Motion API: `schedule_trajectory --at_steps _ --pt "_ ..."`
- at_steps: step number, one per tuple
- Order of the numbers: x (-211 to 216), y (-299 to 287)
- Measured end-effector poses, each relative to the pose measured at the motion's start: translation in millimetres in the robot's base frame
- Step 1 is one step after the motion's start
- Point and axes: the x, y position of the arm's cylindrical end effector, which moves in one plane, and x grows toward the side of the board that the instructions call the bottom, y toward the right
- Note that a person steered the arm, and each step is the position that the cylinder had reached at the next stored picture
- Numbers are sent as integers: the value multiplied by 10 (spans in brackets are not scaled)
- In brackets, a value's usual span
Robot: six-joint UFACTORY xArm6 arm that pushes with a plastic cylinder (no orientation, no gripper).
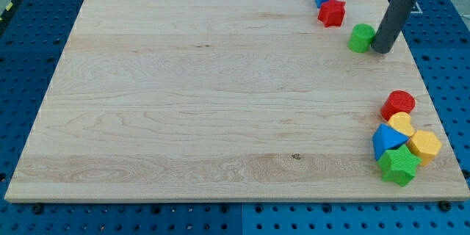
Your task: Move the yellow hexagon along with yellow heart slightly up
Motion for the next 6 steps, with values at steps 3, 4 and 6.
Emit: schedule_trajectory --at_steps 3,4,6 --pt "900 474" --pt "1271 933" --pt "1901 1033"
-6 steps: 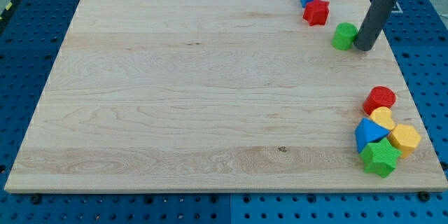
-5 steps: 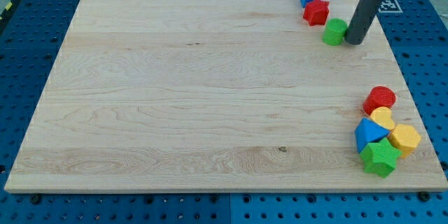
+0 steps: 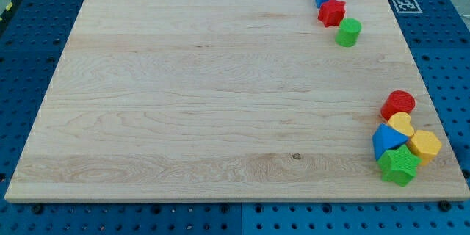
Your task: Move the yellow hexagon along with yellow heart slightly up
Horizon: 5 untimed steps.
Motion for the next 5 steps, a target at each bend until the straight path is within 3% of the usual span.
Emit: schedule_trajectory --at_steps 1,2,5 --pt "501 -6" --pt "581 -108" --pt "239 -900"
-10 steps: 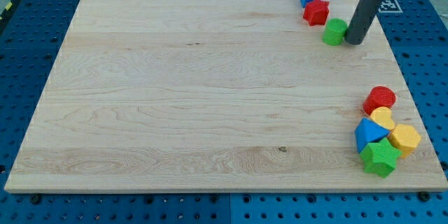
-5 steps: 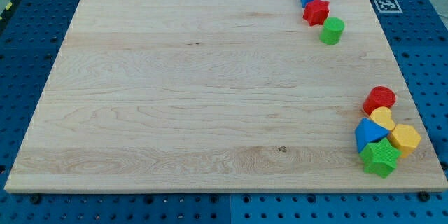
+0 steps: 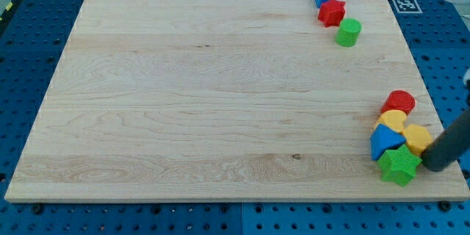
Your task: Move the yellow hexagon along with yellow heart slightly up
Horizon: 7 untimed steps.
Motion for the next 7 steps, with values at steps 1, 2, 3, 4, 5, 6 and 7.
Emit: schedule_trajectory --at_steps 1,2,3,4,5,6,7 --pt "-141 -255" --pt "-277 -539" --pt "-430 -642" --pt "-404 -557" --pt "-313 -421" --pt "-332 -417" --pt "-390 -416"
